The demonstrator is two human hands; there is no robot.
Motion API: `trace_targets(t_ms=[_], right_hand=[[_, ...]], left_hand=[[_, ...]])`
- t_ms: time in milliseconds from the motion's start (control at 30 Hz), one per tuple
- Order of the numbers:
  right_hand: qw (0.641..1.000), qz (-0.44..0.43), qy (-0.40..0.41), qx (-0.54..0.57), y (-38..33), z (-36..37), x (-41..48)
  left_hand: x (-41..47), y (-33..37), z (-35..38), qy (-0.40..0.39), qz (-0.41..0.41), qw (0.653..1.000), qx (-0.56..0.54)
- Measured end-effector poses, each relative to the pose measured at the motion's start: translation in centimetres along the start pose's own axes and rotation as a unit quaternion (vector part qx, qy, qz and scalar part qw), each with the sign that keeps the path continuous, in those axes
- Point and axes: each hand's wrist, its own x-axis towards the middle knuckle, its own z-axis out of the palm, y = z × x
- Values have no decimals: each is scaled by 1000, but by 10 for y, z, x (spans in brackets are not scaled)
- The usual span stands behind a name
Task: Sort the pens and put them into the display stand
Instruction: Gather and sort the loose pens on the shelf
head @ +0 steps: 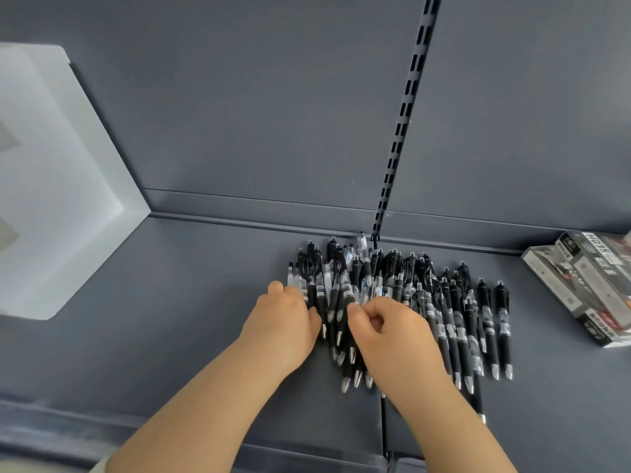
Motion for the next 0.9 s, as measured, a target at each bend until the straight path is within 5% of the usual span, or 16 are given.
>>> trace_targets(t_ms=[333,600,900], right_hand=[[1000,-5,-3,-27,6,-4,0],[999,-5,28,-39,-14,7,2],[994,-26,21,-101,-98,92,-4]], left_hand=[[3,2,-5,-36,-21,998,36],[-4,-15,-18,23,51,994,-92],[5,-132,-70,87,59,993,51]])
